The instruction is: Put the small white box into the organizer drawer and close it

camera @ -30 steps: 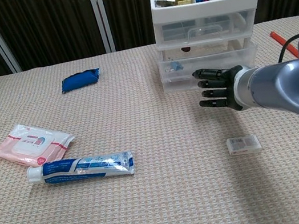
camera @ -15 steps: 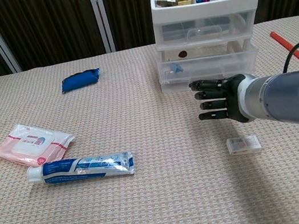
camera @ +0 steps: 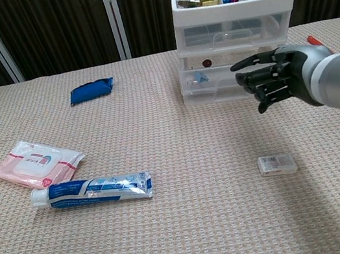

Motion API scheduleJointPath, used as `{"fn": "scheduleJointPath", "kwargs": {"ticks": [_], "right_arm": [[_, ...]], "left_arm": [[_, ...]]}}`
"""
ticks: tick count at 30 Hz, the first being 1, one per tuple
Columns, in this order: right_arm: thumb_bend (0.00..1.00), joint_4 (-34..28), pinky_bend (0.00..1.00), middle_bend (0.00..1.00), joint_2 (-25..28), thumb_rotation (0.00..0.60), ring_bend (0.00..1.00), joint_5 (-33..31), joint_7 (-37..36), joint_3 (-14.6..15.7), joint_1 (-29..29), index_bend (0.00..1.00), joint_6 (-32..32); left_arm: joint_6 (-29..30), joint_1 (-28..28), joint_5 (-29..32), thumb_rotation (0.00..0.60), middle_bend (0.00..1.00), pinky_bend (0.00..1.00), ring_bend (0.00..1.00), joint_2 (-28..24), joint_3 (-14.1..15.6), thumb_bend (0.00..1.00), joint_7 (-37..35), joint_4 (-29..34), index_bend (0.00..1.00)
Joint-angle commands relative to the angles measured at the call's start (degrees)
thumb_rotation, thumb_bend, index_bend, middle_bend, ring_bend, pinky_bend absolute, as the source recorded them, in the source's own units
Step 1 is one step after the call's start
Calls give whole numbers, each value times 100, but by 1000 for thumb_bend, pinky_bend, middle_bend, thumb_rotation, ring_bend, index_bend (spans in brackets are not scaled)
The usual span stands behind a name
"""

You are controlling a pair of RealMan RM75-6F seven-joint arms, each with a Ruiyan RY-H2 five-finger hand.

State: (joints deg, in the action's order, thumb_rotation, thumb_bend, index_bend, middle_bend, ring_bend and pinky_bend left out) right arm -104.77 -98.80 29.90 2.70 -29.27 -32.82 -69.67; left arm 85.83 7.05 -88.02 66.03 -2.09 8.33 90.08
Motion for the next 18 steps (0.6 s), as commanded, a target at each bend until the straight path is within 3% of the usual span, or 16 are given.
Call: {"fn": "scheduleJointPath", "kwargs": {"ticks": [1, 7, 18], "right_arm": [[446, 0, 649, 773, 311, 600, 750, 156, 558, 209, -73, 255, -228], [445, 451, 649, 773, 412, 600, 750, 245, 1194, 374, -259, 255, -370], [445, 1158, 649, 773, 132, 600, 750, 418, 1365, 362, -447, 255, -504]], "left_arm": [[1, -1, 0, 600, 0, 0, 0, 8, 0, 119, 12, -1, 41], [-5, 0, 7, 600, 0, 0, 0, 16, -1, 120, 20, -3, 41], [-12, 2, 3, 600, 0, 0, 0, 5, -1, 120, -18, 1, 43]]}}
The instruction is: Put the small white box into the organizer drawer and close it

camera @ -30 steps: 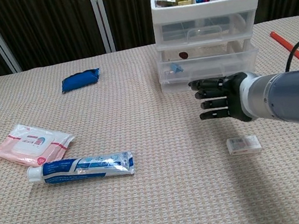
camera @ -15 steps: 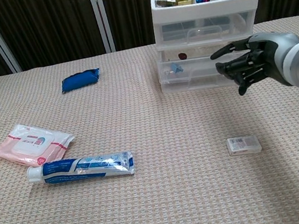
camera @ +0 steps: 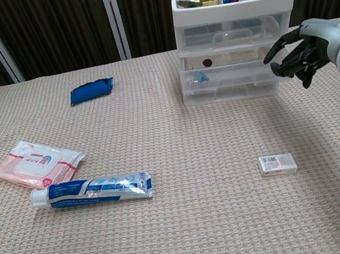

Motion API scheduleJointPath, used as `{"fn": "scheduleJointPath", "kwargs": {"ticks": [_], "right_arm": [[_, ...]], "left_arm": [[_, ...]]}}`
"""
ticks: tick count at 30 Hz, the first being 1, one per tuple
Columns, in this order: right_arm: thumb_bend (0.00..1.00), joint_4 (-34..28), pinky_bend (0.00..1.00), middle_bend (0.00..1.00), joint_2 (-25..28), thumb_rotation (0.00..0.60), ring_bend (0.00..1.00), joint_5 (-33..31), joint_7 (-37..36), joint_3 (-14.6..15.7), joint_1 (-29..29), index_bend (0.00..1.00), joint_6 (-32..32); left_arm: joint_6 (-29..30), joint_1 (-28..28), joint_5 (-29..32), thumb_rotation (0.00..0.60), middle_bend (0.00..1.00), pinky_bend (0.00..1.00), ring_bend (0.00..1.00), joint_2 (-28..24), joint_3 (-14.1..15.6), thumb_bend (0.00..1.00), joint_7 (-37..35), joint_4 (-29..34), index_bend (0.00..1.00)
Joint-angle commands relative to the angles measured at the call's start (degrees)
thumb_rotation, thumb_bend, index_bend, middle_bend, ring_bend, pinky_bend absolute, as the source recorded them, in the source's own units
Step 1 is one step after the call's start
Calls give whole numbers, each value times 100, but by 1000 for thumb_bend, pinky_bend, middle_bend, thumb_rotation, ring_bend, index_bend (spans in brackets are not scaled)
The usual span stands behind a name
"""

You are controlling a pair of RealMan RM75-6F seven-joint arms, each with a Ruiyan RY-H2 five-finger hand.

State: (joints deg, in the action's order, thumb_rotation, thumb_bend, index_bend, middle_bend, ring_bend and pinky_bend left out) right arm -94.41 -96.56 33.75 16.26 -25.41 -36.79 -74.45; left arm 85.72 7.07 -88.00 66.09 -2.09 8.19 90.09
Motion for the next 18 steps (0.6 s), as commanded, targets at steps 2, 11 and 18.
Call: {"fn": "scheduleJointPath", "kwargs": {"ticks": [2, 11, 18], "right_arm": [[445, 169, 649, 773, -132, 600, 750, 14, 4, -44, -61, 255, -20], [446, 219, 649, 773, -289, 600, 750, 355, -235, -117, -47, 255, -178], [445, 230, 649, 773, -326, 600, 750, 368, -209, -171, -49, 255, -207]], "left_arm": [[-8, 1, 4, 600, 0, 0, 0, -3, 0, 120, -9, 0, 43], [-21, 6, 12, 600, 0, 0, 0, -4, -2, 120, -18, 2, 44], [-9, 1, 17, 600, 0, 0, 0, 3, -7, 121, -16, 5, 45]]}}
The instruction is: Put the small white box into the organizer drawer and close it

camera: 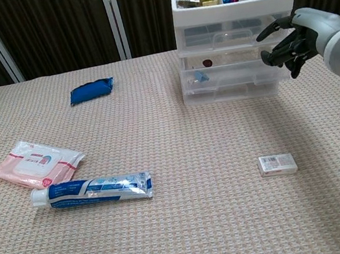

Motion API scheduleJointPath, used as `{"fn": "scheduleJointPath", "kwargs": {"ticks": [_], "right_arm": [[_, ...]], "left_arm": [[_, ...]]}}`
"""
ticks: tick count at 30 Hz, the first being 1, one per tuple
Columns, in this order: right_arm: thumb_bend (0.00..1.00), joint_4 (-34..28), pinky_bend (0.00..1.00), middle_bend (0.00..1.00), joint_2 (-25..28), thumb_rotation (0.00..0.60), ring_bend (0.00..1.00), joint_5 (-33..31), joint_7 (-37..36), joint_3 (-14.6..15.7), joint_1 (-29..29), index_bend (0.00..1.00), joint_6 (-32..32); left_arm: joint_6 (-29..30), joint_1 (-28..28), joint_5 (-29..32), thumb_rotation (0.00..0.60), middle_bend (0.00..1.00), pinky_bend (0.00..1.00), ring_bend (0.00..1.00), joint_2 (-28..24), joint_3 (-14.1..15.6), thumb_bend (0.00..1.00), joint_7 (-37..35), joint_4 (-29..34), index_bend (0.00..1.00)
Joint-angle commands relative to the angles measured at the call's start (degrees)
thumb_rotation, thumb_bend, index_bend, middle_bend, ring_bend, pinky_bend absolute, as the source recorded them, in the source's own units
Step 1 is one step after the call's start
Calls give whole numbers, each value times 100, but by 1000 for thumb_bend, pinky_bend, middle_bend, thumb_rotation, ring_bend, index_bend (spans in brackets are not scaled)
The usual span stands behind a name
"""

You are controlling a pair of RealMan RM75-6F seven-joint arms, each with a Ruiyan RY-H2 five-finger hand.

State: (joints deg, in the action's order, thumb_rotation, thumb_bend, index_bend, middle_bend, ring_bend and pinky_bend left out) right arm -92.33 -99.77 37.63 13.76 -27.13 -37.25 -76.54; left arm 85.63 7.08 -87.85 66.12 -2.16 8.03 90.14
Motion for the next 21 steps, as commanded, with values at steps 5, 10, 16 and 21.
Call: {"fn": "scheduleJointPath", "kwargs": {"ticks": [5, 10, 16, 21], "right_arm": [[445, 94, 649, 774, -8, 600, 750, -288, 192, -28, -1, 268, 102], [445, 205, 649, 773, -35, 600, 750, -410, 239, -37, 4, 307, 175], [445, 339, 649, 773, -94, 600, 750, -482, 228, -53, 10, 344, 234], [444, 344, 649, 774, -116, 600, 750, -502, 188, -68, 58, 417, 239]], "left_arm": [[-6, 0, 11, 600, 0, 0, 0, 2, -3, 123, 2, 2, 44], [-22, 4, 28, 600, 0, 0, 0, 1, -6, 124, 3, 10, 45], [-26, 3, 32, 600, 0, 0, 0, -2, -6, 123, 3, 16, 49], [-21, 0, 31, 600, 0, 0, 0, -3, -7, 124, -4, 15, 51]]}}
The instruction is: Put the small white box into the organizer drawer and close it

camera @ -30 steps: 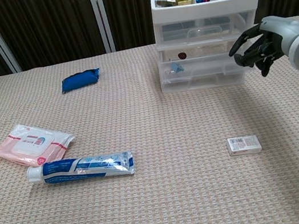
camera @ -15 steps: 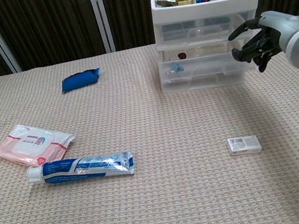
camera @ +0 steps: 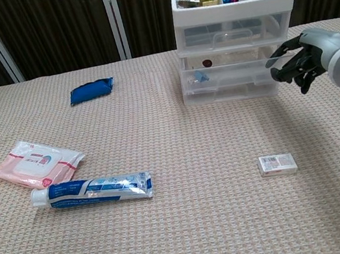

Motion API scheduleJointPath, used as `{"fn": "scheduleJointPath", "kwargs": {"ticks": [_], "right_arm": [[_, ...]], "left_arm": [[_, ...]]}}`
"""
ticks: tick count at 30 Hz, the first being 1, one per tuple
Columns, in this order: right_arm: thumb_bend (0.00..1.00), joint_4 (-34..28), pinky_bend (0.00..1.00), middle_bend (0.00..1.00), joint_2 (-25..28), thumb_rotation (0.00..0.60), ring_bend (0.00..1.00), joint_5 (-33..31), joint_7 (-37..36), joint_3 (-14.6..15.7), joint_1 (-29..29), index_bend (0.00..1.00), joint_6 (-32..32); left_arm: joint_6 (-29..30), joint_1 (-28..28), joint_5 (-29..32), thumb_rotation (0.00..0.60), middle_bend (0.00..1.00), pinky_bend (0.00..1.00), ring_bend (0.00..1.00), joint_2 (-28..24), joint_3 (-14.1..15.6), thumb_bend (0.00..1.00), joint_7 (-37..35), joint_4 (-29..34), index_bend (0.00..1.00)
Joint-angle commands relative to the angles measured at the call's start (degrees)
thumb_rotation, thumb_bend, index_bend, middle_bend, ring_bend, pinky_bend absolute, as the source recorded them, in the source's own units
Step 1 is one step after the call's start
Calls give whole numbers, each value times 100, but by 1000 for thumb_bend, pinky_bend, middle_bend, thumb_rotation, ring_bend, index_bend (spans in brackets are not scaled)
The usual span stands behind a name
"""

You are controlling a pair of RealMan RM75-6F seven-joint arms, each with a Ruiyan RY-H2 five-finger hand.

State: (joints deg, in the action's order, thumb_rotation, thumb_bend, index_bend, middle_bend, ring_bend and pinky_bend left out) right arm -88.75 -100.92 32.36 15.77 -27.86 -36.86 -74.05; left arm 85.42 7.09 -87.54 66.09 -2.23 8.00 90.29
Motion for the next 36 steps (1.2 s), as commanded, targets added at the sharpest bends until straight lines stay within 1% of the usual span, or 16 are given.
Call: {"fn": "scheduleJointPath", "kwargs": {"ticks": [1, 3, 8, 14, 18, 20, 22, 23, 26, 29, 32, 34, 36], "right_arm": [[445, -24, 649, 774, 0, 600, 750, 43, -18, 13, 29, 428, -19], [444, -69, 649, 774, 6, 600, 750, 71, -43, 26, 61, 438, -32], [446, -410, 649, 774, 96, 600, 750, 37, -150, 69, 227, 439, -1], [445, -803, 649, 774, 253, 600, 750, 301, -266, 305, 462, 440, -52], [446, -922, 649, 773, 317, 600, 750, 389, -305, 393, 552, 434, -51], [445, -962, 649, 774, 334, 600, 750, 436, -331, 420, 583, 396, -46], [430, -1028, 649, 774, 360, 600, 750, 494, -371, 451, 619, 325, -30], [409, -1054, 649, 774, 373, 600, 750, 520, -386, 464, 633, 278, -26], [324, -1170, 649, 774, 431, 600, 750, 629, -398, 551, 685, 198, -15], [264, -1344, 649, 774, 537, 600, 750, 801, -370, 692, 761, 186, -44], [240, -1535, 649, 774, 694, 600, 750, 1017, -259, 885, 844, 192, -115], [219, -1661, 649, 774, 834, 600, 750, 1215, -131, 1066, 913, 204, -194], [196, -1833, 649, 774, 1056, 600, 751, 1565, 57, 1399, 1035, 220, -309]], "left_arm": [[1, 0, 0, 600, 0, 0, 0, 0, 0, 124, -1, 1, 52], [1, -1, -2, 600, 0, 0, 0, -1, 1, 124, -1, 4, 55], [5, -7, -2, 600, 0, 0, 0, -2, 5, 126, 5, 15, 58], [-2, -6, -2, 600, 0, 0, 0, 4, 9, 126, 21, 31, 58], [6, -8, -8, 600, 0, 0, 0, 8, 8, 126, 34, 29, 59], [13, -10, -8, 600, 0, 0, 0, 11, 6, 126, 37, 28, 59], [21, -12, -10, 600, 0, 0, 0, 15, 3, 127, 33, 26, 59], [23, -13, -11, 600, 0, 0, 0, 17, 3, 127, 32, 25, 59], [25, -12, -13, 600, 0, 0, 0, 17, 1, 125, 24, 19, 58], [28, -10, -22, 600, 0, 0, 0, 17, 1, 127, 13, 13, 58], [41, -12, -34, 600, 0, 0, 0, 14, 0, 127, -3, 8, 59], [47, -14, -42, 600, 0, 0, 0, 13, 3, 128, -11, 3, 59], [50, -15, -53, 600, 0, 0, 0, 15, 7, 127, -12, -3, 58]]}}
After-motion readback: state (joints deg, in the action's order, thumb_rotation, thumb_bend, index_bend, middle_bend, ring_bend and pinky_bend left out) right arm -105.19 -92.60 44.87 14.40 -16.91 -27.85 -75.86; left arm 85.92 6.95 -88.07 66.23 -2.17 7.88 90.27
